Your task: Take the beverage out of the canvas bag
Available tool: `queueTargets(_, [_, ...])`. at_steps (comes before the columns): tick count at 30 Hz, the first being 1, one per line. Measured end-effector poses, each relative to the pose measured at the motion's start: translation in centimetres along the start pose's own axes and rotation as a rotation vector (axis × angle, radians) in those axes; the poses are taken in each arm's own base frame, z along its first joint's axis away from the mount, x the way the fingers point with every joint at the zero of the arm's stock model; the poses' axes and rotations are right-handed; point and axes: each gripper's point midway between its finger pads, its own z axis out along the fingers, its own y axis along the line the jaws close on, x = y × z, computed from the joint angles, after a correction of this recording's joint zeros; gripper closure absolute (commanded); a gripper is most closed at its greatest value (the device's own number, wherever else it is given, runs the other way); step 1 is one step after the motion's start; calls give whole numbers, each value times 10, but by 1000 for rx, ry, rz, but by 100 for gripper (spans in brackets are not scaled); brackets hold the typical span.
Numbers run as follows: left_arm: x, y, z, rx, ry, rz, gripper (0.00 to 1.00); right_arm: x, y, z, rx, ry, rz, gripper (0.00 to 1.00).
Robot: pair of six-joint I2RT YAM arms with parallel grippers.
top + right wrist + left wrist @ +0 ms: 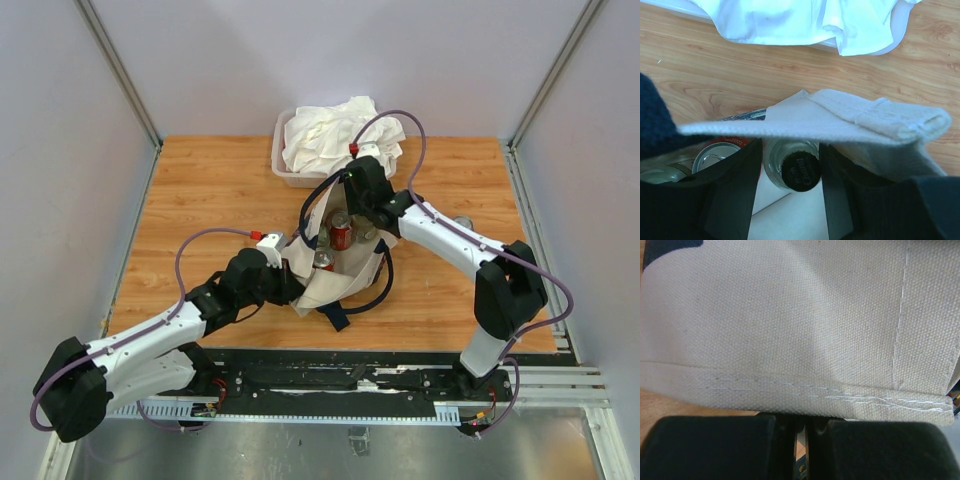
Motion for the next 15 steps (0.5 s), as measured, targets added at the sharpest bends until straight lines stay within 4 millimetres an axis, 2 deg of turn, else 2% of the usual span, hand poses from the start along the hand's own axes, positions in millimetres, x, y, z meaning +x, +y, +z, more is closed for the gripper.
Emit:
queueTargets(10, [0,0,3,-2,0,0,92,7,-2,7,-2,13,6,55])
queueTargets(13, [-1,0,3,-3,0,0,92,11,-2,11,2,23,2,59])
queueTargets(15, [-1,0,3,-4,0,0,92,14,-2,13,5,30,0,66])
